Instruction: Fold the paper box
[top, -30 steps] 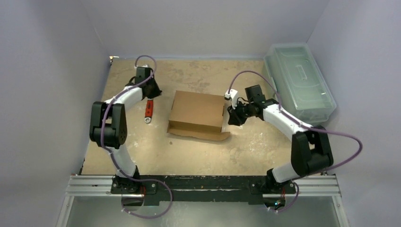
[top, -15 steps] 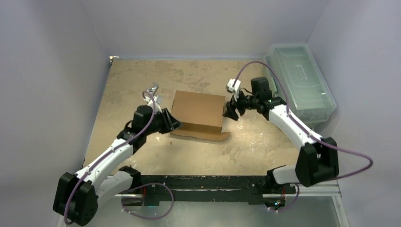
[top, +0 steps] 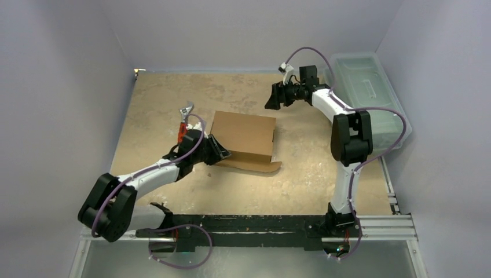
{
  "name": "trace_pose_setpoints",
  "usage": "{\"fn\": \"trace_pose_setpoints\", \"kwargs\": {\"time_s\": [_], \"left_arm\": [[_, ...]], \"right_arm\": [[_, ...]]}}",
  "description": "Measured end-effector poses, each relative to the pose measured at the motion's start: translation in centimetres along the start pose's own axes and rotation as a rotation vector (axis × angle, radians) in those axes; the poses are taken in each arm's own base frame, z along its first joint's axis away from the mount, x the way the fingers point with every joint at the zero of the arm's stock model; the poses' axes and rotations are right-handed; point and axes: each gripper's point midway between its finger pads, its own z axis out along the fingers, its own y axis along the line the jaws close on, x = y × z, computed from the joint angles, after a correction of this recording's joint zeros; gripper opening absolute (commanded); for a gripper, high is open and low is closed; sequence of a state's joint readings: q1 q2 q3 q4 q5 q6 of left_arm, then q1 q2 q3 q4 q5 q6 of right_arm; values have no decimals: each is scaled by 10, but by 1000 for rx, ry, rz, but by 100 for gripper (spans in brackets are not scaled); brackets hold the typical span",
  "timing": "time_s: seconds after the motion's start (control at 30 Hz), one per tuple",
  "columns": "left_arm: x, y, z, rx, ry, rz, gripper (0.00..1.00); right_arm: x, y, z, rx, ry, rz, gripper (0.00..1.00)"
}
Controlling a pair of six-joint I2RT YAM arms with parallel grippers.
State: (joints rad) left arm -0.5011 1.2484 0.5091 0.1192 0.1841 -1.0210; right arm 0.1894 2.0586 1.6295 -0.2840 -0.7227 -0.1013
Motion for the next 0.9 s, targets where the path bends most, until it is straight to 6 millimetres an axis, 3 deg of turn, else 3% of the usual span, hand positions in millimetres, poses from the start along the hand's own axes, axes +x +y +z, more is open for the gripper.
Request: {"fn": "trace_pose_setpoints", "kwargs": {"time_s": [0.23,0.47,0.7,0.9], "left_arm": [[-9,-3,23,-22,1,-14,25],[-20,-5,43,-65,-3,13,25],[-41,-9,60,-120,-24,88,25],[-78,-13,78,-165,-68,186,26]], "right_arm": [[37,1,16,-69,87,106,67],[66,11,17,-128,130,137,53],[96,21,-20,-50,121,165,55],[122,49,-48,-15,142,186,64]]}}
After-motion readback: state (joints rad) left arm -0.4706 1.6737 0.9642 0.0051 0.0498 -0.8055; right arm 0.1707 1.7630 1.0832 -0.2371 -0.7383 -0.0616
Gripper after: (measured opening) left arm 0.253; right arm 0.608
